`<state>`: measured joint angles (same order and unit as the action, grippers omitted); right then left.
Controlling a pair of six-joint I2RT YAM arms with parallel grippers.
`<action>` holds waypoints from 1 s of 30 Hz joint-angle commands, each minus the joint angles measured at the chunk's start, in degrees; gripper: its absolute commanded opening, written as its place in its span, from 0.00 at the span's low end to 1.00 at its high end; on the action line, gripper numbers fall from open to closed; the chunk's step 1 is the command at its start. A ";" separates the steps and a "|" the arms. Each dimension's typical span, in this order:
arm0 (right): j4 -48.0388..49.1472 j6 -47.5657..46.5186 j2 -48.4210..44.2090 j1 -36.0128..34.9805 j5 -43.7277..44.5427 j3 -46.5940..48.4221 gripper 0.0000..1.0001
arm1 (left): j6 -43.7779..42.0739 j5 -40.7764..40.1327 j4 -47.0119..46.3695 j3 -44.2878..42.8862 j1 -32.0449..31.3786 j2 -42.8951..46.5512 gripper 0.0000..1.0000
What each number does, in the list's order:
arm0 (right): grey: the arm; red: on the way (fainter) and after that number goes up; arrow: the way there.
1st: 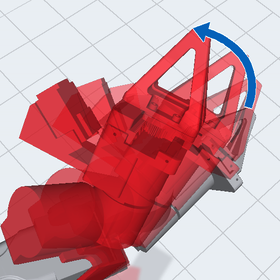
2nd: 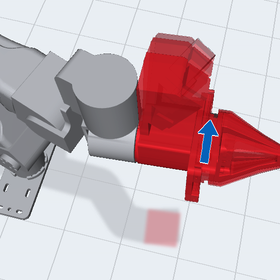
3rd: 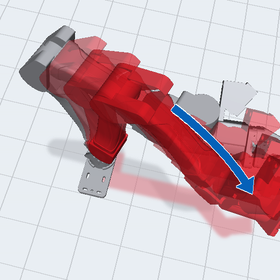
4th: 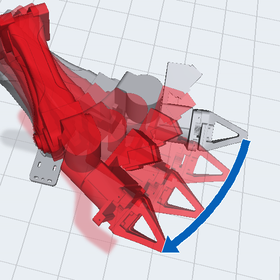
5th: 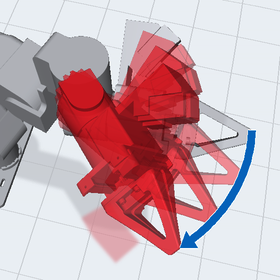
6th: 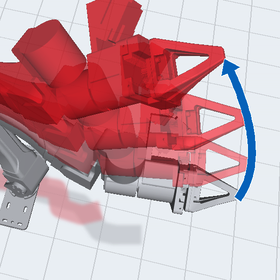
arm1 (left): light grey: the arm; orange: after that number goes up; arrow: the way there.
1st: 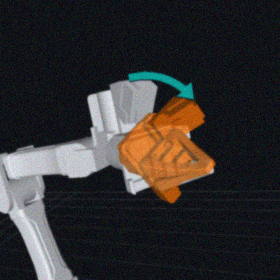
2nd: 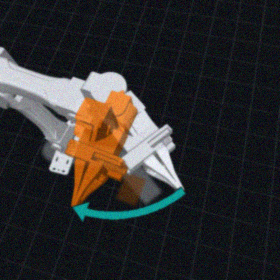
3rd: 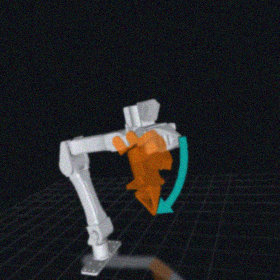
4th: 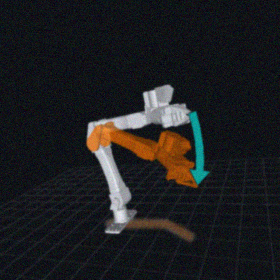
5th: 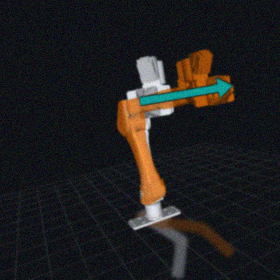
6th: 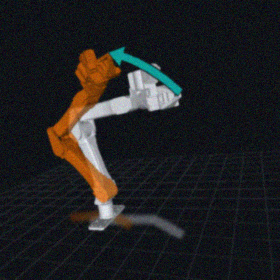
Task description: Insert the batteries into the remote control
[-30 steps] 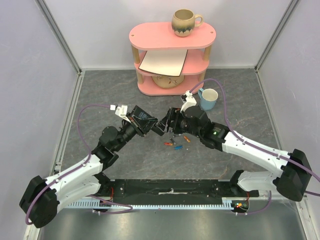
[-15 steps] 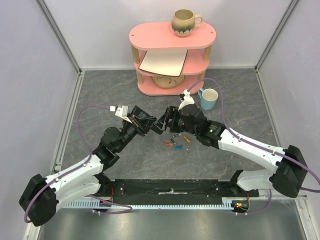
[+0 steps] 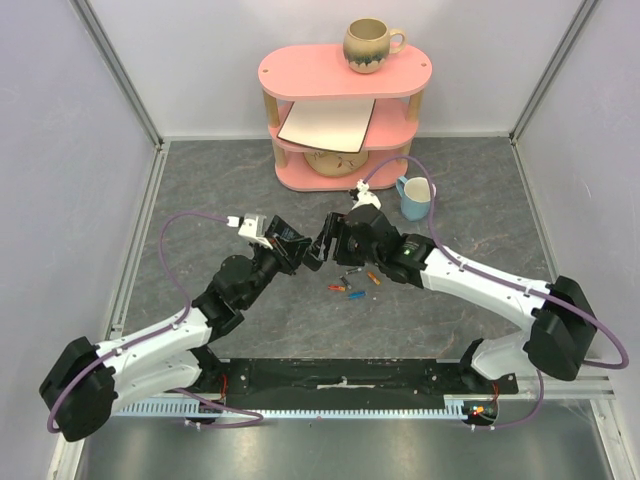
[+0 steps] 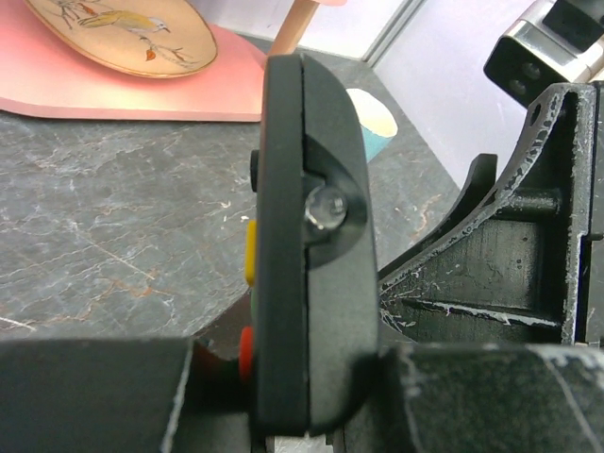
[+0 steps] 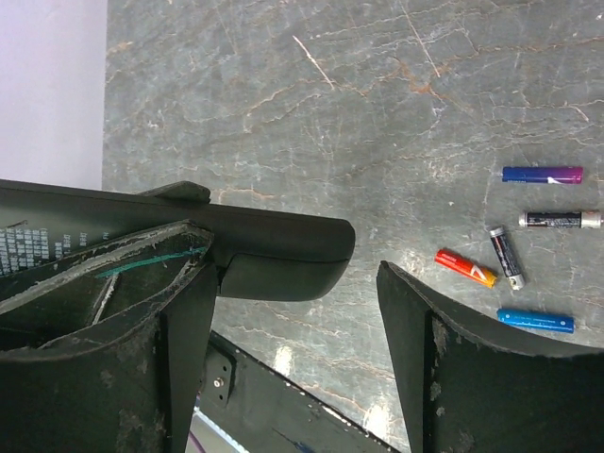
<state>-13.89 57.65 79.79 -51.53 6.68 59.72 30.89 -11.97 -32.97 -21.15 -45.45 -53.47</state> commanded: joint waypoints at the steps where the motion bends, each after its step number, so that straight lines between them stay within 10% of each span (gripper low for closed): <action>1: -0.52 1.59 3.35 -0.85 1.67 3.47 0.77 | -1.54 2.48 -7.28 -4.17 -3.15 0.12 0.02; 30: -3.25 1.59 6.52 -1.03 2.64 2.59 0.75 | -7.34 -4.03 -8.69 -4.08 -4.21 3.02 0.02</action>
<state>-15.88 58.98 84.49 -52.27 7.64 62.70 24.01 -18.63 -30.35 -21.15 -47.51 -53.36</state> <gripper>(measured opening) 0.752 0.232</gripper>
